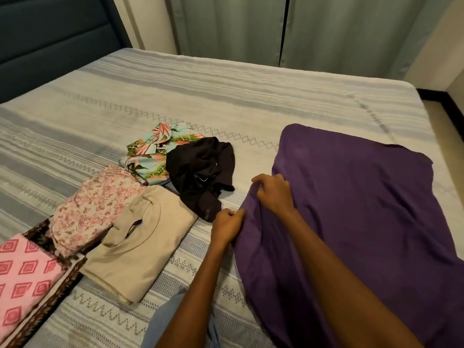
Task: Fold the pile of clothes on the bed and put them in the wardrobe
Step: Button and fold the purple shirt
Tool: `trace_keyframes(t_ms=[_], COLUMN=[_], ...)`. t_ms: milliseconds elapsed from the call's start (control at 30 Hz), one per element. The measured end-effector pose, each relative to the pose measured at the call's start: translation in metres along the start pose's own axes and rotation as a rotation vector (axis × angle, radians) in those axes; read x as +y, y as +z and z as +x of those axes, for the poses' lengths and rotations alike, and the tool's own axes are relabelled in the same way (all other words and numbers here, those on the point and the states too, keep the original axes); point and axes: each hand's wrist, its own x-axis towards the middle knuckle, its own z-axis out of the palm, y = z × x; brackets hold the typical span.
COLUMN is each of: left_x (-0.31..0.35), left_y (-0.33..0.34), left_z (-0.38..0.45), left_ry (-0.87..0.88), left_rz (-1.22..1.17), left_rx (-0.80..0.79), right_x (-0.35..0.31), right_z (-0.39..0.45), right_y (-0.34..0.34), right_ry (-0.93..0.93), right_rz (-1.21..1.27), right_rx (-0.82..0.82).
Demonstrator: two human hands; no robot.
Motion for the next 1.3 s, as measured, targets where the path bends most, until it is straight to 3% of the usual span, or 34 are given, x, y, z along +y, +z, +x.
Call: trace_keyframes(t_ms=[100,200,333,500,700,767,867,967,1033,1133,1300], left_x=[0.010,0.018,0.021,0.019,0.022,0.024,0.022,0.018,0.013,0.001,-0.017], left_y=[-0.010,-0.021,-0.028,-0.021,-0.018,-0.019,-0.030,-0.048,-0.056,-0.062,-0.060], left_z=[-0.010,-0.017,-0.019,-0.016,-0.022,-0.018,-0.006,-0.004,-0.003,0.006,0.008], left_ry=[-0.187,-0.275,-0.274,-0.397,-0.339,-0.264,0.038,0.312,0.337,0.141,0.051], left_rz=[-0.585,-0.888,-0.791,-0.783,-0.761,-0.782,-0.803,-0.450,-0.266,-0.216,-0.182], left_rx=[-0.089,-0.237,-0.430,-0.435,-0.472,-0.350,0.031,0.494,0.647,0.605,0.438], right_x=[-0.002,-0.008,-0.009,-0.016,-0.011,-0.008,-0.009,-0.008,-0.006,-0.004,-0.001], right_z=[-0.006,-0.012,-0.018,-0.019,-0.013,-0.007,0.000,0.009,0.012,0.006,-0.022], right_y=[-0.009,-0.021,-0.030,-0.044,-0.043,-0.042,-0.036,-0.012,0.007,0.023,0.022], right_ry=[0.037,0.104,0.193,0.207,0.185,0.176,0.105,-0.069,-0.157,-0.124,-0.166], right_rz=[0.745,0.917,0.974,1.094,1.244,1.223,1.040,0.618,0.276,-0.039,-0.059], right_rx=[-0.026,-0.117,-0.167,-0.236,-0.267,-0.245,-0.154,-0.043,-0.019,-0.058,0.041])
